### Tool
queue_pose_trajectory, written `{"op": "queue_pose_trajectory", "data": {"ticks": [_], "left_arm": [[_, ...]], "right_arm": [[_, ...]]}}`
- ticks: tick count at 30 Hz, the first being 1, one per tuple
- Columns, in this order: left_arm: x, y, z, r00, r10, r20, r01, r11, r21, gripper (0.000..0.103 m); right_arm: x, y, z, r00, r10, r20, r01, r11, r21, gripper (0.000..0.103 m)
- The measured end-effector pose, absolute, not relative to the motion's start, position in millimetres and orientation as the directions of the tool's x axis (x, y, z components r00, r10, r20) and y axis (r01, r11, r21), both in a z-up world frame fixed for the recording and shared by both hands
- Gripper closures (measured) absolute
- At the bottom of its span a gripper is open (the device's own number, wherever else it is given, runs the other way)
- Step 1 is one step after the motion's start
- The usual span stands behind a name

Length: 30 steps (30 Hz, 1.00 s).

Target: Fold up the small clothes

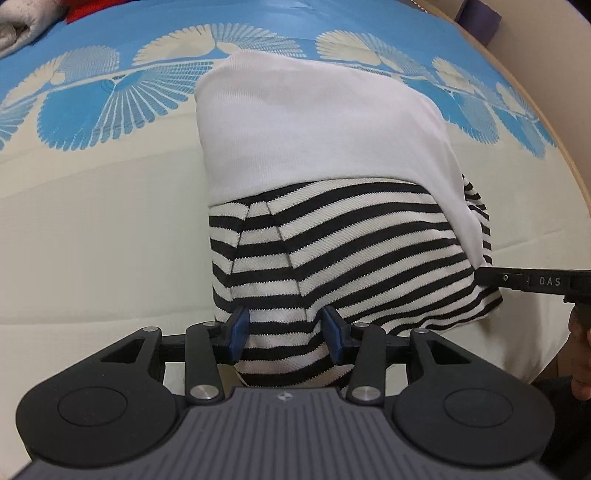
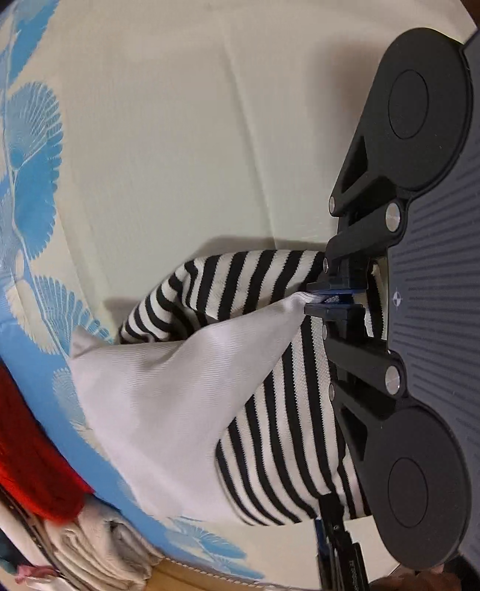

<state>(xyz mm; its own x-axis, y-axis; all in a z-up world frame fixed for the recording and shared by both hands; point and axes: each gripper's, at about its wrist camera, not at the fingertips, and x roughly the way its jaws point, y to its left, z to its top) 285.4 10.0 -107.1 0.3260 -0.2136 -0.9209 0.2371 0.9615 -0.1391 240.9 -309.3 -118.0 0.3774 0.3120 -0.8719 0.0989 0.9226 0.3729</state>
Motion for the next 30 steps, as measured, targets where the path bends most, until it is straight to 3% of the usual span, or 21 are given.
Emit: {"op": "queue_pose_trajectory", "data": {"ticks": [5,10,12,14,16,21,24,28,30], "left_arm": [[285.6,20.6,-96.0,0.359,-0.213,-0.909,0.191,0.97,-0.152,0.053],[283.5,12.6,-105.2,0.337,-0.163,-0.927,0.229,0.969,-0.088,0.043],[278.0,12.2,-93.7,0.394,-0.139,-0.909,0.228,0.972,-0.05,0.041],[266.8,10.0,-76.1,0.501,-0.088,-0.861,0.228,0.973,0.034,0.028],[250.4,6.8,-57.1,0.604,-0.046,-0.796,0.227,0.967,0.117,0.017],[202.6,10.2,-10.5,0.721,-0.063,-0.69,0.185,0.977,0.104,0.014],[170.8,8.3,2.1,0.754,-0.064,-0.653,0.161,0.983,0.089,0.013],[126.2,5.0,1.9,0.776,-0.037,-0.629,0.106,0.992,0.072,0.0],[110.4,5.2,-1.3,0.764,-0.018,-0.645,0.07,0.996,0.055,0.001]], "right_arm": [[237.5,-292.5,-110.2,0.4,0.288,-0.87,0.035,0.944,0.329,0.099],[241.5,-288.6,-115.2,0.384,0.236,-0.893,0.025,0.964,0.266,0.095],[238.3,-289.6,-110.5,0.416,0.188,-0.89,0.042,0.973,0.226,0.081],[232.5,-289.1,-94.1,0.5,0.133,-0.856,0.054,0.981,0.184,0.056],[221.2,-288.8,-71.3,0.595,0.112,-0.796,0.04,0.985,0.169,0.049],[179.2,-292.1,-25.5,0.737,0.091,-0.67,0.029,0.986,0.166,0.038],[150.0,-290.3,-8.1,0.78,0.096,-0.618,0.015,0.985,0.173,0.033],[106.0,-278.8,9.3,0.829,0.081,-0.553,0.01,0.987,0.159,0.013],[88.5,-274.2,12.9,0.838,0.083,-0.539,0.001,0.988,0.153,0.01]]}}
